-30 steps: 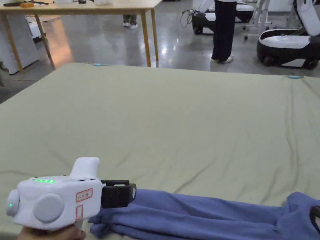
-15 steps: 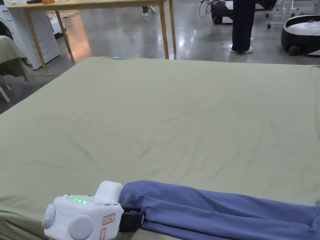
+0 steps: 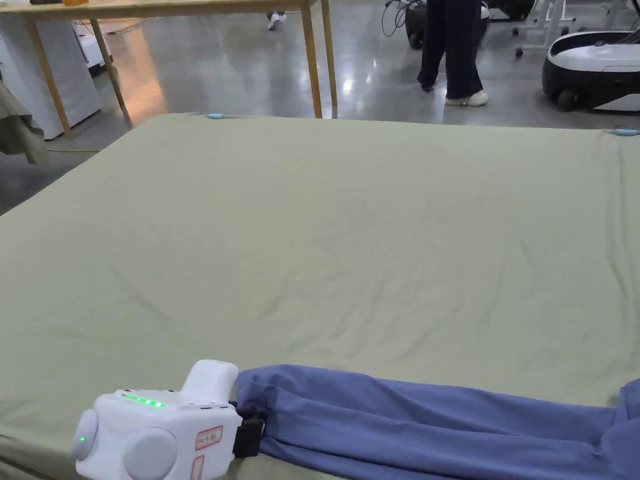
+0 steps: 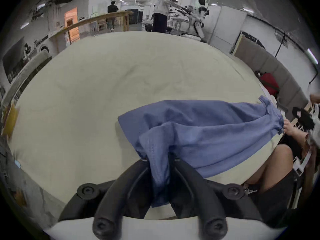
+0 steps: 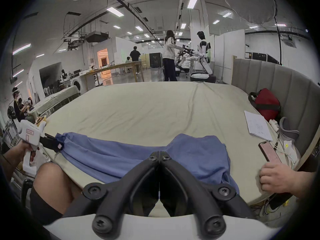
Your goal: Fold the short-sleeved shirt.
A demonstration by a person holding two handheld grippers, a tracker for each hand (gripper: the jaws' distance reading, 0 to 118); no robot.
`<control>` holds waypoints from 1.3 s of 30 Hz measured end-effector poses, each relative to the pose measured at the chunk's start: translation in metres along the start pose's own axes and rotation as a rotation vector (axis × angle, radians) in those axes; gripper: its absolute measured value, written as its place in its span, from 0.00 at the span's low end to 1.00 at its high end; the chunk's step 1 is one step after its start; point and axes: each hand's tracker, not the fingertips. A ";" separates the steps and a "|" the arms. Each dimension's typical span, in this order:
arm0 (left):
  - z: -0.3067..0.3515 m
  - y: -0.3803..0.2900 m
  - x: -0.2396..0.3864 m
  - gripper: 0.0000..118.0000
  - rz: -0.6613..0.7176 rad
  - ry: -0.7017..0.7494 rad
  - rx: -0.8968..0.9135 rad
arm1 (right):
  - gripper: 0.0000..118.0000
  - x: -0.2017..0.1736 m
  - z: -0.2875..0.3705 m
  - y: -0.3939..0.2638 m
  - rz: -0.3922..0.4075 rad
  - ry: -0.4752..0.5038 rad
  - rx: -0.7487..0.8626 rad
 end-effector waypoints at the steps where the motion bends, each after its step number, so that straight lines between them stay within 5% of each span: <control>1: 0.007 0.004 -0.003 0.10 0.012 -0.015 0.013 | 0.01 0.000 0.000 0.000 0.000 -0.002 0.000; 8: 0.067 0.046 -0.016 0.09 -0.003 -0.063 0.099 | 0.01 0.002 0.003 -0.001 -0.004 -0.010 0.001; 31: 0.079 0.055 -0.048 0.09 0.017 -0.006 0.042 | 0.01 0.004 0.007 0.001 -0.016 -0.017 0.006; 39: 0.102 0.089 0.062 0.09 -0.245 -0.037 0.087 | 0.01 0.006 0.007 0.001 -0.025 -0.019 0.012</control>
